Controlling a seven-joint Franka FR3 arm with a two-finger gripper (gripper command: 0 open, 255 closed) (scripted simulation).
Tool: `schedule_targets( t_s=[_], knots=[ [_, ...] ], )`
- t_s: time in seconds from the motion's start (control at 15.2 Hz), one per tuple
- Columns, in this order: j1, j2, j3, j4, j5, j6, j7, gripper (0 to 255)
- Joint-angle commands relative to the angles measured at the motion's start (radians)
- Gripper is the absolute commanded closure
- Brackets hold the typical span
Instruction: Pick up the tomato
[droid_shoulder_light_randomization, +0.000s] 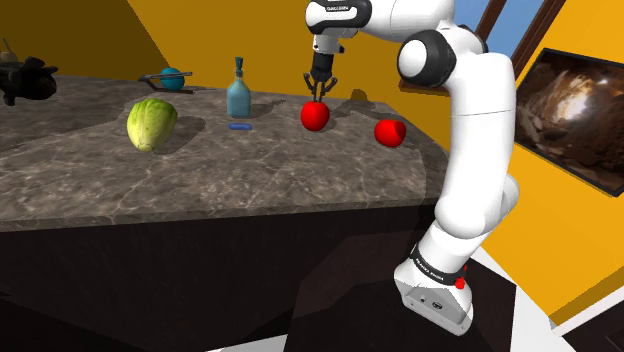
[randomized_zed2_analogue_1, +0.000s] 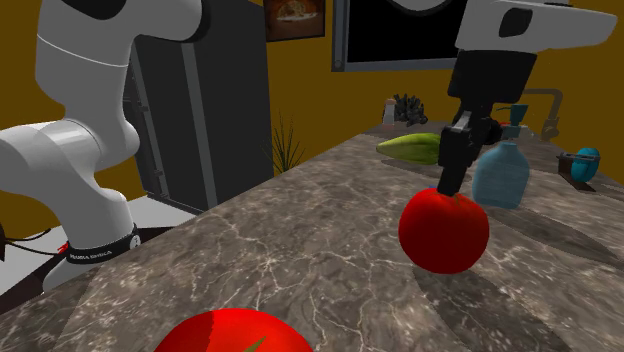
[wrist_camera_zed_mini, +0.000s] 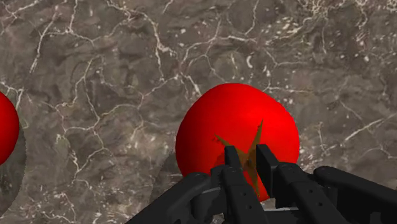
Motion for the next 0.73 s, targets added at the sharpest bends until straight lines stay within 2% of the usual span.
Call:
schedule_targets(
  t_s=[0.0,0.4,0.66],
  knots=[
    [0.0,0.0,0.0,-0.002,0.0,0.001,0.0,255],
    [0.001,0.002,0.0,0.002,0.0,-0.002,0.001,255],
    [-0.003,0.01,0.0,0.068,0.001,-0.06,0.003,255]
  ],
)
